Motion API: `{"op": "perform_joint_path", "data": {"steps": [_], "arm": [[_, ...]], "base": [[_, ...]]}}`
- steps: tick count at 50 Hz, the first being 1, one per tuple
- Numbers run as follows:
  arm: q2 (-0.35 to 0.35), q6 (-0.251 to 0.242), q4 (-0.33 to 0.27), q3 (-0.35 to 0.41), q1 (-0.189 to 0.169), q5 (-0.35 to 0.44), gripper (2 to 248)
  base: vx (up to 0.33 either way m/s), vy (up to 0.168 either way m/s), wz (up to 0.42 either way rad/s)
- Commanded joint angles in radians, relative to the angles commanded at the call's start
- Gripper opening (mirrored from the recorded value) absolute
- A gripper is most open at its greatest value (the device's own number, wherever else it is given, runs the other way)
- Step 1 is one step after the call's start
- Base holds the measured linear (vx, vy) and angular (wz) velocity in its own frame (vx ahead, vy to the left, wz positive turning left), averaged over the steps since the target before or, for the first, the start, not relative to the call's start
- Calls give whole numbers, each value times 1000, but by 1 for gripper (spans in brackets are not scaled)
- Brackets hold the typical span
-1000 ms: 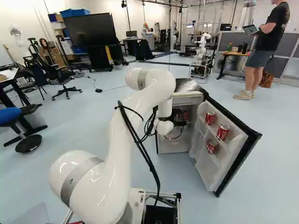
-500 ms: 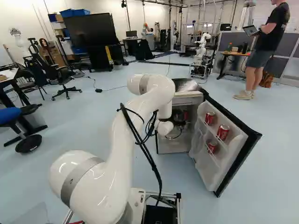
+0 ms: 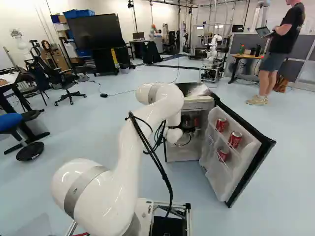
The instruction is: Grab a drink from the fridge
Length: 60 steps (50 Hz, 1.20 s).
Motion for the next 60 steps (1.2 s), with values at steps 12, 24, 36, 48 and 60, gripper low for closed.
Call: {"op": "perform_joint_path", "data": {"steps": [12,24,36,48,60], "arm": [[-25,0,0,-44,5,0,247],[-49,0,0,-87,10,0,247],[-71,0,0,-127,14,0,247],[-91,0,0,-163,17,0,247],[-111,0,0,-198,21,0,247]], "base": [[0,0,0],[0,0,0],[0,0,0],[0,0,0],[0,0,0]]}}
